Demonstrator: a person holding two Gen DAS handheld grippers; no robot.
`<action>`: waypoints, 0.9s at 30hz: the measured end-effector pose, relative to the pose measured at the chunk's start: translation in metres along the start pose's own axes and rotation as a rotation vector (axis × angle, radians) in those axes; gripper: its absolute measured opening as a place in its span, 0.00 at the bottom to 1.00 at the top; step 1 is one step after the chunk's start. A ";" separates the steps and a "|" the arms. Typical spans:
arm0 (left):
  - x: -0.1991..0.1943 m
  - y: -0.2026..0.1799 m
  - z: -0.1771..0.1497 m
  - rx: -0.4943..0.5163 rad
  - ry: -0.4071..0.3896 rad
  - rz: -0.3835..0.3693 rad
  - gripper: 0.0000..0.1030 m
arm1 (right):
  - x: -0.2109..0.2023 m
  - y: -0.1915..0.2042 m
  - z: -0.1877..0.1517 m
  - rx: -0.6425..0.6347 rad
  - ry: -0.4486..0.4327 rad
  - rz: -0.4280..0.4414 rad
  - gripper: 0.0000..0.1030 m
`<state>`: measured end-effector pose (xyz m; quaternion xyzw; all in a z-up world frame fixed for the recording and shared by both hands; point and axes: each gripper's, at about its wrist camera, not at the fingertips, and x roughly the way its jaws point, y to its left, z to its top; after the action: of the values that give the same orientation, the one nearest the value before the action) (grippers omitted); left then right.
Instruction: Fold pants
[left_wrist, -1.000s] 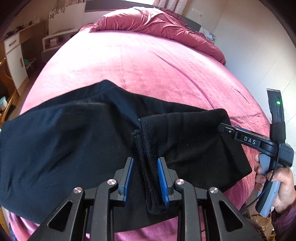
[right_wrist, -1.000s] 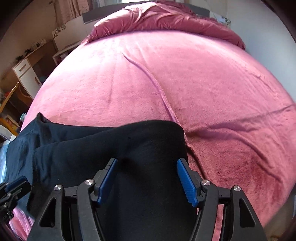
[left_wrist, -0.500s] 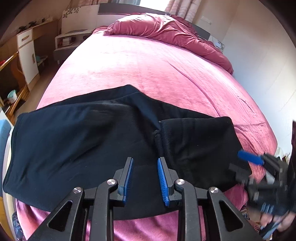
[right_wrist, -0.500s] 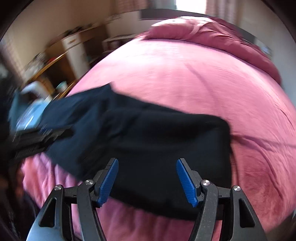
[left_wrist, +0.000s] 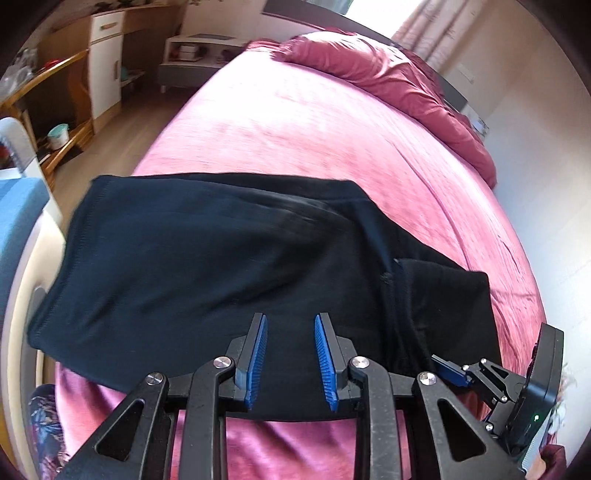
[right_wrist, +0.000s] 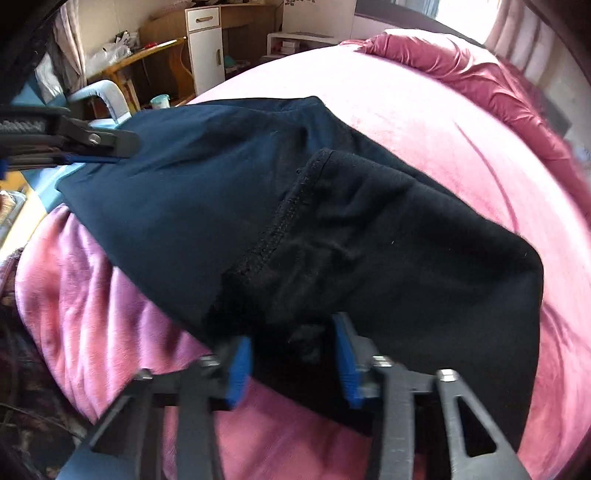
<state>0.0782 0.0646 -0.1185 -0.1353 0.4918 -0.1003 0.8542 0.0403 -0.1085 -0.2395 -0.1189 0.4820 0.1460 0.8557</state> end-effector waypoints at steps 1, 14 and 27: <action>-0.001 0.003 0.000 -0.005 -0.004 0.004 0.26 | -0.004 -0.001 0.003 0.010 -0.008 -0.004 0.16; -0.028 0.067 0.001 -0.135 -0.009 0.038 0.31 | 0.003 0.006 0.007 0.019 0.010 0.006 0.42; -0.044 0.229 -0.023 -0.668 0.034 0.025 0.31 | -0.045 -0.005 -0.003 0.134 -0.101 0.022 0.67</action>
<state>0.0450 0.2912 -0.1689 -0.4000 0.5131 0.0746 0.7557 0.0170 -0.1204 -0.2020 -0.0486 0.4483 0.1284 0.8833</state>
